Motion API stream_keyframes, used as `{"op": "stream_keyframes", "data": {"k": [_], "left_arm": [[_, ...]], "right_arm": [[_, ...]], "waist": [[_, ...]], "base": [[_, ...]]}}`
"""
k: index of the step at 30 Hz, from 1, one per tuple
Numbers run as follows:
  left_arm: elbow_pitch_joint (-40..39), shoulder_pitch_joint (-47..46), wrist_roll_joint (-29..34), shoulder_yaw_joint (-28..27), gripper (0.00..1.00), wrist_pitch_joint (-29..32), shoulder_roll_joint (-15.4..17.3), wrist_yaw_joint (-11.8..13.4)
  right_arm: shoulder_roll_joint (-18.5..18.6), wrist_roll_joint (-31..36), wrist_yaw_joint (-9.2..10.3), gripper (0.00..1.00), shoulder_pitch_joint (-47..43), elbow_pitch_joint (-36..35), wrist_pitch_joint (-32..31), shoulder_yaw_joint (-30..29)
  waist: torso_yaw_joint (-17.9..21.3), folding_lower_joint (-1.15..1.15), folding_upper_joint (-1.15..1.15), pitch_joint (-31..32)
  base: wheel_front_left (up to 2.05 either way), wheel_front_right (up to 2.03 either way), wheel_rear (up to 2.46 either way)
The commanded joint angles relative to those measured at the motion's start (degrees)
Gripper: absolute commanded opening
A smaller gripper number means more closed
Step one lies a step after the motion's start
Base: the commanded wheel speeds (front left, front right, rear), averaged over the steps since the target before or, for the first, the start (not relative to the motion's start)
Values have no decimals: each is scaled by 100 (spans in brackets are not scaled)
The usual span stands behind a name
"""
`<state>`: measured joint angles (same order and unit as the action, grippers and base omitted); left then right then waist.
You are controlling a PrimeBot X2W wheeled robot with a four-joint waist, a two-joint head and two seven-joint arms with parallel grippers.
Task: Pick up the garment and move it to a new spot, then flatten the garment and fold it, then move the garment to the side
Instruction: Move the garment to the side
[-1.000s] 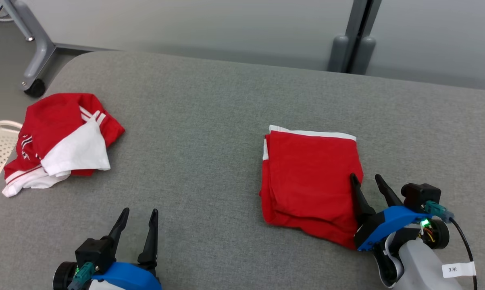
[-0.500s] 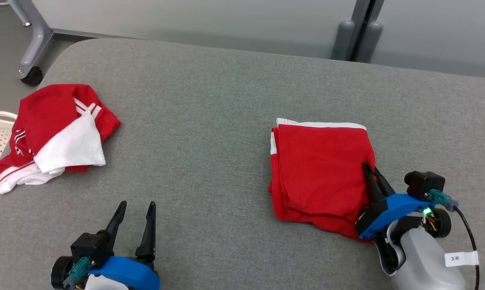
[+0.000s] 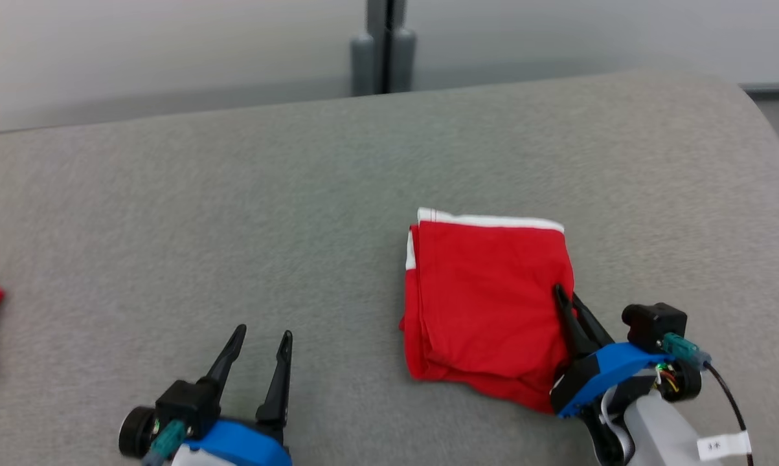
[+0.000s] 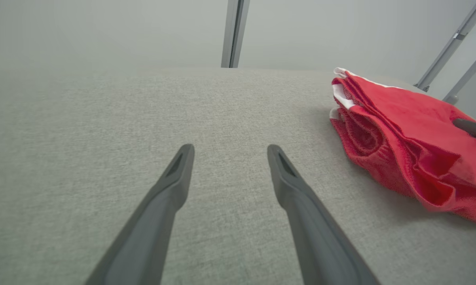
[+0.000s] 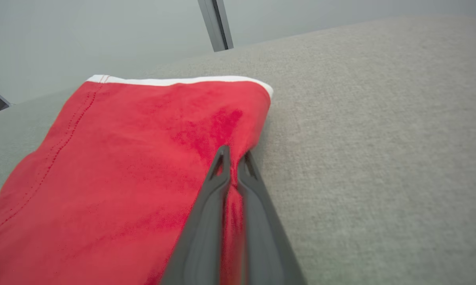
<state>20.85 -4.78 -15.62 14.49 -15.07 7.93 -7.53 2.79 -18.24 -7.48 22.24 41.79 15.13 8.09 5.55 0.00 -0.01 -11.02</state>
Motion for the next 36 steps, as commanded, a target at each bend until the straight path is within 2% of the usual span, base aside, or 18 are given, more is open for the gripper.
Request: {"op": "stream_keyframes", "data": {"k": [1, 9, 13, 16, 19, 23, 27, 31, 36], "left_arm": [[-49, -3, 25, 66, 100, -14, 16, 7], [-194, -31, -34, 434, 100, -15, 111, 7], [-215, -22, -84, 585, 100, -15, 207, 7], [-198, -34, -132, 677, 100, -14, 273, 7], [-209, -84, -162, 775, 100, -15, 389, 7], [-234, -119, -257, 786, 100, -14, 548, 7], [-249, -146, -334, 776, 100, -15, 657, 7], [-282, -170, -418, 711, 100, -14, 760, 7], [-335, -209, -494, 657, 100, -14, 827, 7]], "right_arm": [[23, -2, -3, 0, -101, -71, 3, 41], [19, 49, -3, 0, -265, -307, 3, 65], [19, 239, -3, 0, -225, -361, 3, 20], [23, 734, -3, 0, -60, -285, 4, -178], [25, 1598, -2, 0, 157, -114, 4, -726], [27, 3068, -2, 0, 479, -79, -3, -1950], [130, 4304, -2, 0, 672, -388, -261, -3191], [296, 5063, -1, 0, 757, -838, -504, -4114], [378, 5472, -2, 0, 841, -1451, -808, -4754]], "waist": [[490, 0, 1, 277], [1077, 0, 1, 149], [1138, 0, 1, 72], [1037, 0, 1, -6], [814, 0, 1, -128], [435, 0, 1, -307], [47, 0, 1, -467], [-261, 0, 1, -620], [-448, 0, 1, -769]], "base": [[0, 0, 0], [0, 0, 0], [0, 0, 0], [0, 0, 0], [0, 0, 0], [0, 0, 0], [0, 0, 0], [0, 0, 0], [0, 0, 0]]}}
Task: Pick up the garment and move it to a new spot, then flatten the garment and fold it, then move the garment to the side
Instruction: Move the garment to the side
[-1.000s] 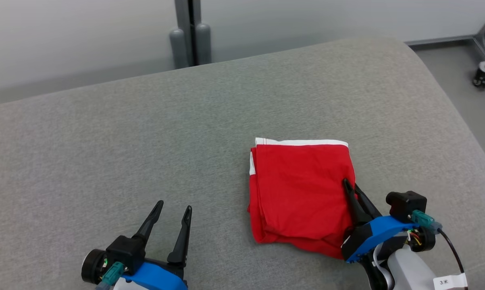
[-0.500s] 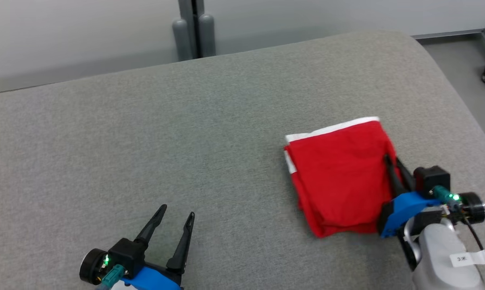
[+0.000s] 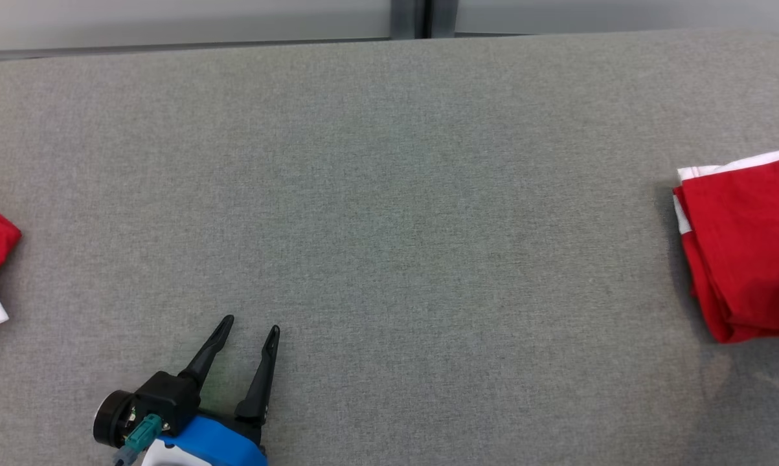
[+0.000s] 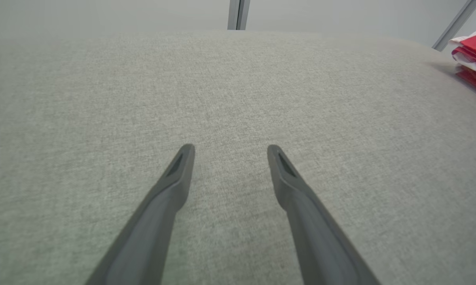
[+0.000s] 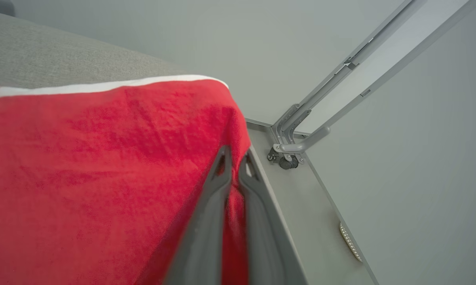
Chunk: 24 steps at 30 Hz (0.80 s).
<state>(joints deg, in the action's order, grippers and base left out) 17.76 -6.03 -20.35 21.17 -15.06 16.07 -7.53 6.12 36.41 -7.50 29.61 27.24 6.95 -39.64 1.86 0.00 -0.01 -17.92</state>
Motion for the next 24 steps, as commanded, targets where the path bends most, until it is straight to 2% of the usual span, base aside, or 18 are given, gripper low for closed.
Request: {"op": "stream_keyframes", "data": {"k": [1, 7, 13, 14, 15, 19, 24], "left_arm": [[-36, -101, -31, -28, 100, -16, 34, 7], [-118, -186, -81, -10, 100, -15, 109, 7], [-174, -279, -127, -6, 100, -16, 171, 7], [-173, -277, -134, -16, 100, -16, 183, 7], [-170, -275, -132, -22, 100, -16, 195, 7], [-132, -322, -133, -35, 100, -16, 191, 7], [-67, -310, -119, -85, 100, -16, 84, 7]], "right_arm": [[44, 37, 1, 0, 92, -97, -35, -68], [89, 141, 1, 0, 132, -464, -180, -468], [404, 165, 1, 0, 306, -354, -28, -808], [454, 168, 1, 38, 368, -277, 56, -858], [503, 173, 1, 100, 437, -201, 149, -917], [681, 184, 0, 100, 776, 191, 551, -1044], [457, -6, 0, 100, 1143, 620, 820, -694]], "waist": [[-103, 0, 1, -116], [-188, 0, 1, -288], [-222, 0, 1, -405], [-223, 0, 1, -420], [-223, 0, 1, -434], [-229, 0, 1, -429], [-222, 0, 1, -289]], "base": [[0, 0, 0], [0, 0, 0], [0, 0, 0], [0, 0, 0], [0, 0, 0], [0, 0, 0], [0, 0, 0]]}}
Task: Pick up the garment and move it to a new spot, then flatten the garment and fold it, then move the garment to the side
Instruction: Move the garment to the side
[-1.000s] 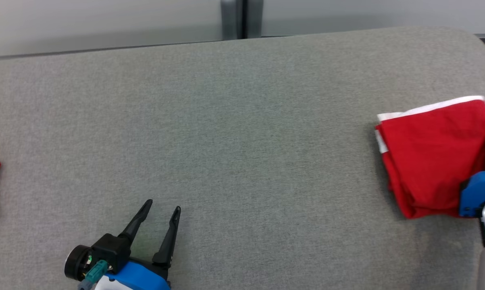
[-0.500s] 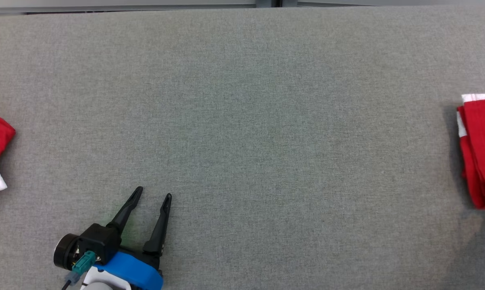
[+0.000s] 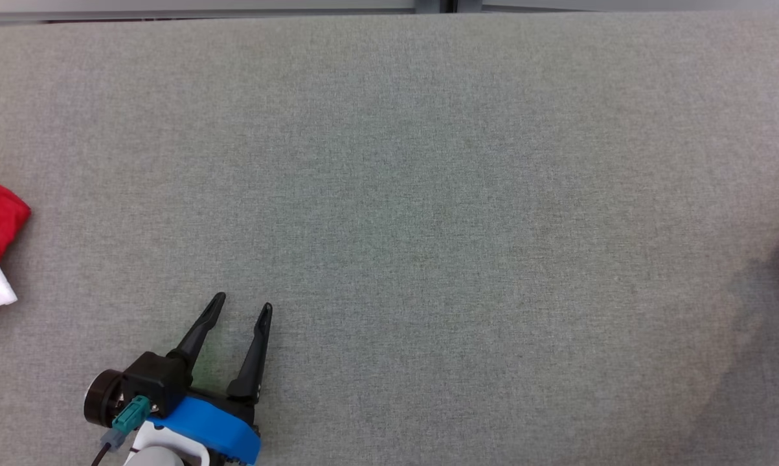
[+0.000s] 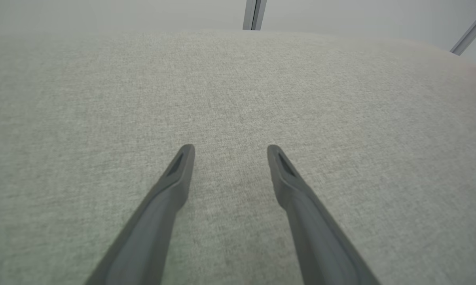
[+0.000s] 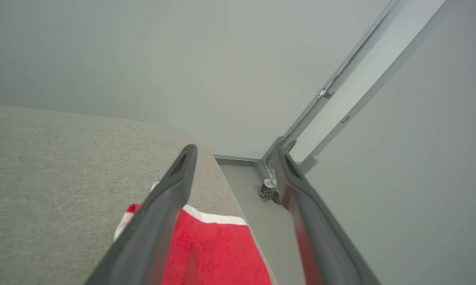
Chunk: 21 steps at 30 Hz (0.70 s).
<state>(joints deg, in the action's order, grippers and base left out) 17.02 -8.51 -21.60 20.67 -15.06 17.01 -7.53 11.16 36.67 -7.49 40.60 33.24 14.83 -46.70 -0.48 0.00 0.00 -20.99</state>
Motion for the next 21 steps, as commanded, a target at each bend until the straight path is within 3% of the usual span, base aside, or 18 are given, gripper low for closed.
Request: {"op": "stream_keyframes", "data": {"k": [1, 8, 12, 16, 21], "left_arm": [[14, -55, 19, -38, 100, -15, -31, 7], [117, 74, 129, -298, 100, -16, -231, 7], [244, 104, 254, -551, 100, -15, -386, 7], [335, 157, 382, -877, 100, -16, -547, 7], [467, 240, 571, -1260, 100, -15, -720, 7]], "right_arm": [[-128, -134, -1, 100, 110, -61, 43, 248], [-790, -992, -1, 100, -424, -858, 37, 1887], [-817, -2299, -1, 100, -1067, -948, 38, 2875], [-812, -3176, -1, 100, -1730, -936, 38, 3412], [-815, -3771, -2, 100, -2378, -805, 39, 3715]], "waist": [[11, 0, 0, 53], [0, 0, 0, 381], [-69, 0, 0, 615], [-134, 0, 0, 844], [-181, 0, 0, 1148]], "base": [[0, 0, 0], [0, 0, 0], [0, 0, 0], [0, 0, 0], [0, 0, 0]]}}
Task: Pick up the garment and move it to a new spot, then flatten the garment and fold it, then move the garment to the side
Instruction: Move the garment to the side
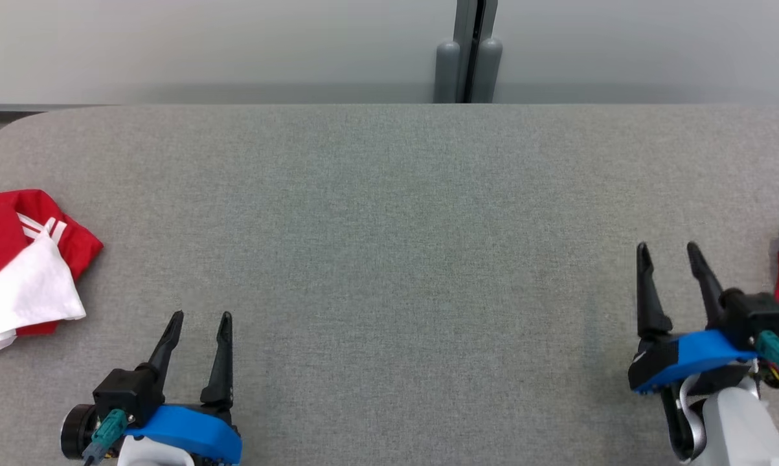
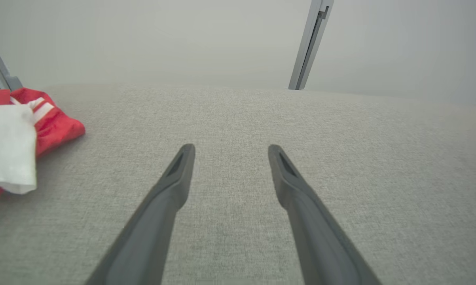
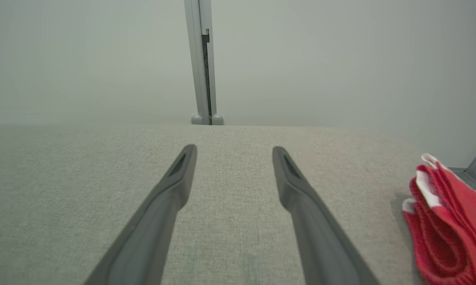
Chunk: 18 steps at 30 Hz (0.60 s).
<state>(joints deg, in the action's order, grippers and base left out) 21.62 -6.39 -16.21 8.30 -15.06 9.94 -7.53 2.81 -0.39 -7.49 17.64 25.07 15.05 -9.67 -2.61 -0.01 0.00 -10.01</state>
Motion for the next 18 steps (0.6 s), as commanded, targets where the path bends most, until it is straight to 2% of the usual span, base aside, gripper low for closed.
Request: {"op": "stream_keyframes", "data": {"k": [1, 10, 18], "left_arm": [[31, 40, 79, -100, 100, -15, -50, 7], [215, 262, 405, -617, 100, -15, -311, 7], [272, 406, 623, -864, 100, -16, -498, 7]], "right_arm": [[20, -154, -1, 100, -186, 31, 18, 49], [21, -635, -1, 100, -759, 160, 17, 466], [19, -769, -2, 100, -921, 78, 17, 636]], "waist": [[32, 1, 0, 113], [118, 1, 0, 649], [157, 1, 0, 967]], "base": [[0, 0, 0], [0, 0, 0], [0, 0, 0]]}}
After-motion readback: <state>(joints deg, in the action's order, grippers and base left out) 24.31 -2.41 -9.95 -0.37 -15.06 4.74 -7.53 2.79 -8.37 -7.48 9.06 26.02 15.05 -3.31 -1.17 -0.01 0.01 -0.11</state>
